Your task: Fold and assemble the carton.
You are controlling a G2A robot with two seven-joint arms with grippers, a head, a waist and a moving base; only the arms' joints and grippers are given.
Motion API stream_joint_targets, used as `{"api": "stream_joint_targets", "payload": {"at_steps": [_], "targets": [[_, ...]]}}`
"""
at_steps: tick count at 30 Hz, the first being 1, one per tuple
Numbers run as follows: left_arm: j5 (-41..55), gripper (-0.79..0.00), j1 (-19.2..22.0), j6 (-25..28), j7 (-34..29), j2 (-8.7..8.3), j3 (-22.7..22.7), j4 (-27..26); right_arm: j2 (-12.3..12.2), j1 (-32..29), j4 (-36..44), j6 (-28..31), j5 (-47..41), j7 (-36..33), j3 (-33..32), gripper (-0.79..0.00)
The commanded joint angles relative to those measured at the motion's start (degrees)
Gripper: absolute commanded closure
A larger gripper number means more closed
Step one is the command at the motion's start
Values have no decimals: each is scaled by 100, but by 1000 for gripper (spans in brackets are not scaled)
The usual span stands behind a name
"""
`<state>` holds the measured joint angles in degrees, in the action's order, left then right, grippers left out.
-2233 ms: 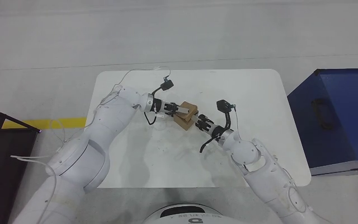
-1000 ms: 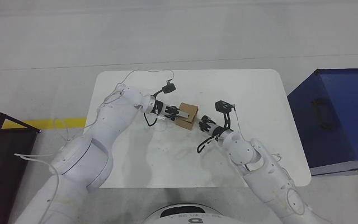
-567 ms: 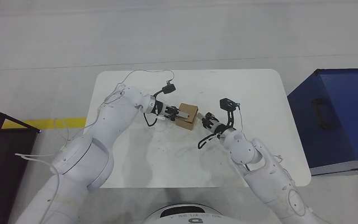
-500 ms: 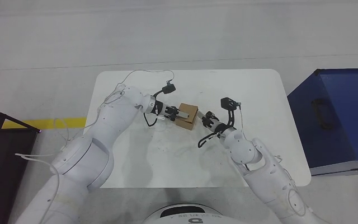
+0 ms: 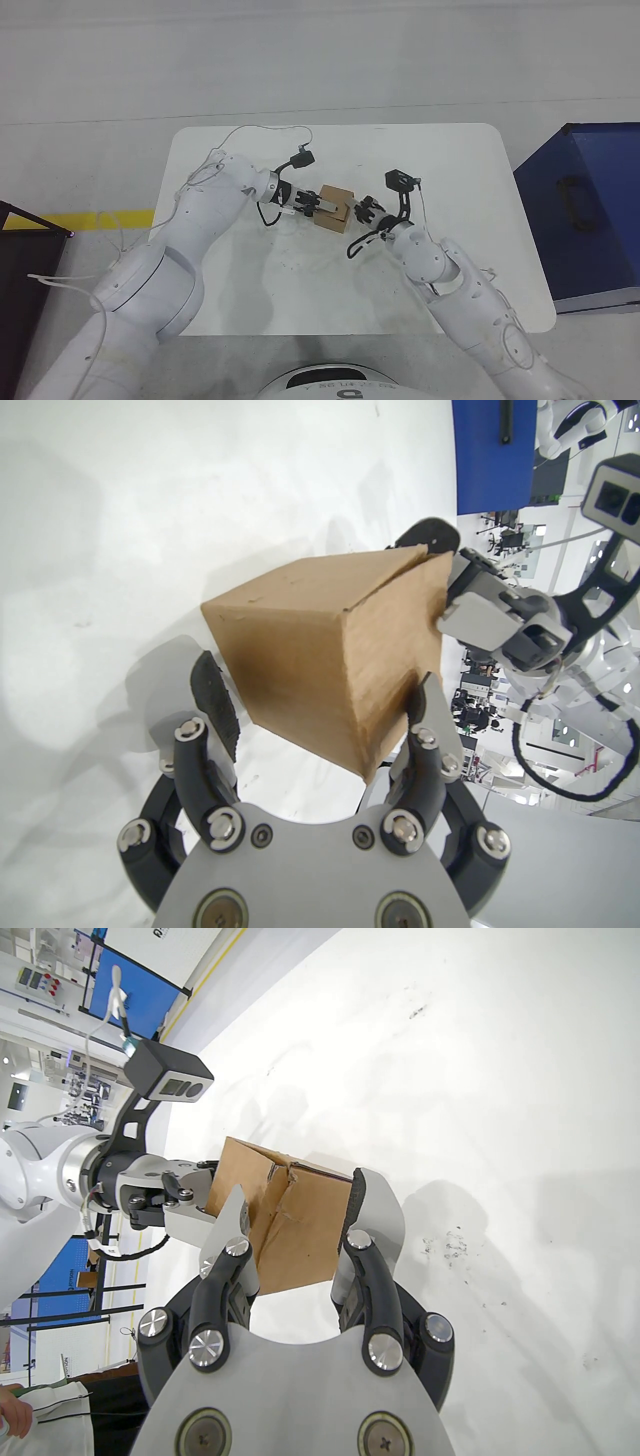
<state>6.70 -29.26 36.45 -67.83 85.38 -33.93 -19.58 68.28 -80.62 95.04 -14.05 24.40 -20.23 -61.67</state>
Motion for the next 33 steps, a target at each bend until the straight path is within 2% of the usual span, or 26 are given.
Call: {"api": "stream_joint_targets", "payload": {"at_steps": [1, 10, 13, 16, 17, 18, 19, 23, 27, 30, 33], "targets": [[-8, -733, -2, 1, 2, 1, -7, 4, 6, 19, -15, -37, 1, -46, 2, -357], [-59, -736, -9, -8, -8, 6, -28, -8, 21, 14, 36, -21, -5, -130, -47, -366], [3, -782, 17, 1, 2, -2, -77, 19, 24, -28, 118, 53, -94, -44, -126, -382], [137, -785, 91, 0, 0, -41, -169, 37, 23, -92, 236, 101, -202, 88, -255, -357], [185, -785, 119, 4, 4, -63, -206, 51, 22, -113, 284, 119, -233, 137, -302, -308], [231, -785, 154, 19, 19, -93, -247, 71, 21, -132, 340, 136, -254, 200, -352, -31], [296, -785, 185, 31, 31, -129, -298, 105, 21, -158, 397, 151, -269, 266, -393, 0], [705, -785, 285, 77, 76, -328, -578, 187, 41, -176, 623, 356, -424, 437, -443, 0], [1251, -785, 272, 63, 62, -640, -946, 115, 97, 93, 393, 630, -420, 236, -141, 0], [1586, -785, 135, 66, 65, -927, -1224, -159, 158, 416, 50, 714, -312, 31, 166, 0], [1838, -785, -127, 18, 17, -1230, -1495, -671, 202, 645, -196, 812, -205, -210, 397, 0]]}}
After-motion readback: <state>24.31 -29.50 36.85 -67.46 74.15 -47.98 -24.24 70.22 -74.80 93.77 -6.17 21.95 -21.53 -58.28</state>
